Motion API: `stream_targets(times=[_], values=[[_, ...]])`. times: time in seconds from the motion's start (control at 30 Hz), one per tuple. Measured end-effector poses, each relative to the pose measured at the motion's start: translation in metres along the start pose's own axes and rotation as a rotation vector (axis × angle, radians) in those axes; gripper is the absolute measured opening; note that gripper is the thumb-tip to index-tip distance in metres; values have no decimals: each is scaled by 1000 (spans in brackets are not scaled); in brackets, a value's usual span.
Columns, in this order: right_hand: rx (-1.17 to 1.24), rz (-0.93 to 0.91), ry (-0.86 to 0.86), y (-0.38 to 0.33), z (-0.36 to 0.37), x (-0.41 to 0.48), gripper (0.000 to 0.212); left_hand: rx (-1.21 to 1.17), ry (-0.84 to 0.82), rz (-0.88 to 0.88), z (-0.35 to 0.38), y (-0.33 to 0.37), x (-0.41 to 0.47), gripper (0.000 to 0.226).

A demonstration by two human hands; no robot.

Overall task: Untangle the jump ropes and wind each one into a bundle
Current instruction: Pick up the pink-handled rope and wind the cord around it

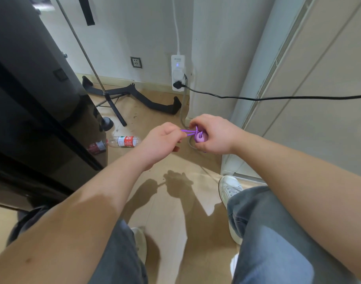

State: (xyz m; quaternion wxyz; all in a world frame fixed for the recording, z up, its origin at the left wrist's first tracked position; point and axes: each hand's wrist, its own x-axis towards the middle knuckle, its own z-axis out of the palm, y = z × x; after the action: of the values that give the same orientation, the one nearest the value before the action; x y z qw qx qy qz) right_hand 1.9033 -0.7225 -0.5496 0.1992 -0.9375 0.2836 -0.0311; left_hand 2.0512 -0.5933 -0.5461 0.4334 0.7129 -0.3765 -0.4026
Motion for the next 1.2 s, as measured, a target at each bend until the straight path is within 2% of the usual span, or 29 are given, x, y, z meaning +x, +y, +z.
stream_targets(times=[0.13,0.37,0.53,0.67,0.9,1.07,1.2], values=[[-24,-13,-73,-12,5,-2,40,41,-4,51,-4,3,-5,20],[98,-2,-187,-40,-1,-16,30,29,-6,167,-15,1,-13,5],[291,90,-91,-54,-3,-21,16,13,25,230,-25,2,-31,11],[390,157,-6,-68,-10,-31,23,-28,67,220,-35,6,-49,16],[394,132,106,-100,-22,-55,18,16,33,186,-42,15,-80,19],[271,103,145,-110,-40,-53,26,38,77,213,-46,28,-83,14],[167,74,146,-103,-47,-34,21,57,111,202,-48,35,-68,14]])
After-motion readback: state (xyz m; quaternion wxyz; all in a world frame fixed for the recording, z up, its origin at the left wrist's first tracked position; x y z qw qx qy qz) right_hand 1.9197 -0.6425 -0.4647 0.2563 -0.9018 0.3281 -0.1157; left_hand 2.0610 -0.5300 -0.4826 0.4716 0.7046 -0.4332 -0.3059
